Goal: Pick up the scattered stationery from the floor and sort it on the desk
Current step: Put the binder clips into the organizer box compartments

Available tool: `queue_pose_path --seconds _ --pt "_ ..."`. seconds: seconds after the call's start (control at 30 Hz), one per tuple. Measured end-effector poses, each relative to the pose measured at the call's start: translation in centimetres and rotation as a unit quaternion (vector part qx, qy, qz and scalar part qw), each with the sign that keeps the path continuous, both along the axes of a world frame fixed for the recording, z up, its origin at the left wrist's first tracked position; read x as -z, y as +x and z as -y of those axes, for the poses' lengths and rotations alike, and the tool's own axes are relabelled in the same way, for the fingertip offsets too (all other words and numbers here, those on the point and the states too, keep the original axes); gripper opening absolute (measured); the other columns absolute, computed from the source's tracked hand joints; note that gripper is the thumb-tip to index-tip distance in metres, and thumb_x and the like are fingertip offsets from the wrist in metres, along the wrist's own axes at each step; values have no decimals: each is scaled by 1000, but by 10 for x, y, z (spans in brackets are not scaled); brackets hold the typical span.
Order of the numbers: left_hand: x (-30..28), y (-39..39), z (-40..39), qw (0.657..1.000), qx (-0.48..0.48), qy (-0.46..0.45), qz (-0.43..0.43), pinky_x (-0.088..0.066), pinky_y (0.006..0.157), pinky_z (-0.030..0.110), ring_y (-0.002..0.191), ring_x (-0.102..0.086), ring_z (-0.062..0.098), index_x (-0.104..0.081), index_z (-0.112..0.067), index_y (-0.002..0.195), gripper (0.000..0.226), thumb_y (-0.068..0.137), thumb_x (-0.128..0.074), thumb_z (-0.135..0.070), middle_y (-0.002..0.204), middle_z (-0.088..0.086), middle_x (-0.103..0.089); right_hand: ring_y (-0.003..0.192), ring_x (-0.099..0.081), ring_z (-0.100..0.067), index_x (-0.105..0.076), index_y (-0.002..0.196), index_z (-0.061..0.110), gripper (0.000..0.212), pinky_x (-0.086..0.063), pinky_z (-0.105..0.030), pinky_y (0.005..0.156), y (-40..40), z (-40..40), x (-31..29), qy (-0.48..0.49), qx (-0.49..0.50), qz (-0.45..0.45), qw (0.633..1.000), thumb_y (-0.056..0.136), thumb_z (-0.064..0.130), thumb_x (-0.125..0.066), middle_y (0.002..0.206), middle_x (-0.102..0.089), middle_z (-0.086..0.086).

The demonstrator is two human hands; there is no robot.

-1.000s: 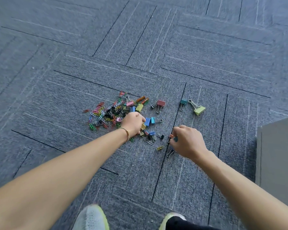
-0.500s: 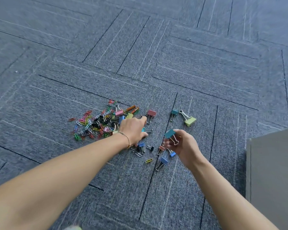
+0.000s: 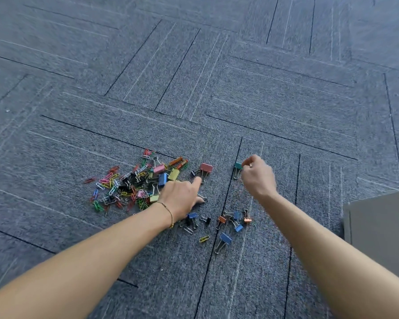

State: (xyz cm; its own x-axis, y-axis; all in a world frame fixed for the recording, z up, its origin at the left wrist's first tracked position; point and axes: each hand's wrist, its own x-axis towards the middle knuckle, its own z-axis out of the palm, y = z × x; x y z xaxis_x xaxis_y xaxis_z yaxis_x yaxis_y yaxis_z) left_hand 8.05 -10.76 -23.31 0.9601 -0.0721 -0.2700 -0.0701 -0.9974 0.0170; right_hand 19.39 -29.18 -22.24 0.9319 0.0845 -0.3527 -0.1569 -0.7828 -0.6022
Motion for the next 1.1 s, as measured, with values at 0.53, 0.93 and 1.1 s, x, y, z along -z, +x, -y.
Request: queue_pose_path --seconds 0.53,0.93,1.1 --pt "-23 -7 -26 643 -406 -642 -99 -40 37 24 46 -48 15 -55 -6 113 24 100 -36 -1 61 8 -53 60 -59 -15 -62 98 15 13 -48 -27 54 5 -29 8 -19 -78 13 997 93 24 -54 75 -67 -2" --pt "-20 -12 -47 639 -458 -610 -98 -48 62 30 56 -51 10 -49 -16 72 37 92 -65 -41 72 -4 -54 57 -56 -16 -57 81 14 28 -45 -24 48 -45 -16 1 467 189 -311 806 102 30 -49 75 -67 -7" --pt "-16 -16 -35 960 -225 -164 -24 -48 75 31 79 -60 13 -53 -26 85 43 80 -63 -68 75 -13 -60 64 -61 -18 -66 100 6 17 -50 -27 55 -42 5 -3 433 124 -291 844 101 14 -51 84 -68 -8"
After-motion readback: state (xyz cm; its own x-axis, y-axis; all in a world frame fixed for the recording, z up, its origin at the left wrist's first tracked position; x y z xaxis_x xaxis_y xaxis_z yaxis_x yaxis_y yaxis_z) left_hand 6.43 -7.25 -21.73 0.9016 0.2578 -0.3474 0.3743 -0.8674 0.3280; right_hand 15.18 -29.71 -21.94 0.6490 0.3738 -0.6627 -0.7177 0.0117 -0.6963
